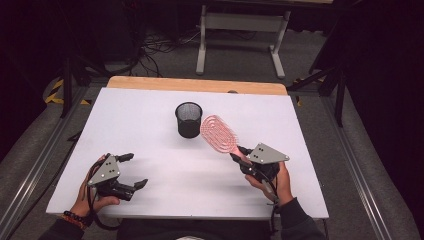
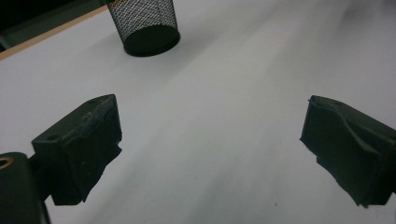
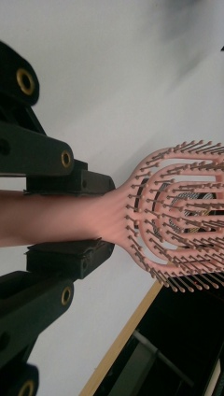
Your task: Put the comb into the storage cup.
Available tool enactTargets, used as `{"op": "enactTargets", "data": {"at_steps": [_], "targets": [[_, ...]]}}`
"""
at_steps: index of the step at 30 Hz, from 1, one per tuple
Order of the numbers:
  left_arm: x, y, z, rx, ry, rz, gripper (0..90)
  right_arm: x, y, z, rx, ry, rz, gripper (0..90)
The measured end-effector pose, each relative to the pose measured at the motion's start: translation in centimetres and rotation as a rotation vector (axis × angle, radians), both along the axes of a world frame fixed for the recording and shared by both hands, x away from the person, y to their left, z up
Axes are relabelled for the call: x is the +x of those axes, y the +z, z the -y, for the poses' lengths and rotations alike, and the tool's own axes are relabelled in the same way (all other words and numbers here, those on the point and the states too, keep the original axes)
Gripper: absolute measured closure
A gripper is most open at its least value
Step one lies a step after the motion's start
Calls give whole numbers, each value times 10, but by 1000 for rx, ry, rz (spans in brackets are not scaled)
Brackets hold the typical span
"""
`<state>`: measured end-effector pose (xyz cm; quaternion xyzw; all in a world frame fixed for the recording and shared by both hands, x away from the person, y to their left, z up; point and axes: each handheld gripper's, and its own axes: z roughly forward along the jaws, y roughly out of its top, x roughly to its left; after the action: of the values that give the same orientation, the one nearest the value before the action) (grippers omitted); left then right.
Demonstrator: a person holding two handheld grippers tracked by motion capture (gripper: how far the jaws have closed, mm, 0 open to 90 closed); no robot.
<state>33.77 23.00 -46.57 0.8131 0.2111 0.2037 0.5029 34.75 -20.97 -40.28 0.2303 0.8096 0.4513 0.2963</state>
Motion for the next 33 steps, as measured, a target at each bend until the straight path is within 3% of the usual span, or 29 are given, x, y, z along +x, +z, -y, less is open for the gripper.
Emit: {"op": "enactTargets", "data": {"at_steps": [1,4,12,18,27,33], "targets": [[0,1,1,-10,-4,-1,58,-3,1,-4,5,0,16,696],[0,3,6,-18,-7,3,61,-3,1,-7,9,14,8,696],[6,17,16,-90,-53,-6,99,-7,-2,-19,26,26,14,696],[15,33,37,-182,-95,-15,117,-9,-6,-30,17,31,28,696],[25,46,69,-329,-169,-79,151,-12,-11,-41,16,40,46,696],[30,49,92,-385,-173,-128,195,-14,-15,-48,10,44,51,696]]}}
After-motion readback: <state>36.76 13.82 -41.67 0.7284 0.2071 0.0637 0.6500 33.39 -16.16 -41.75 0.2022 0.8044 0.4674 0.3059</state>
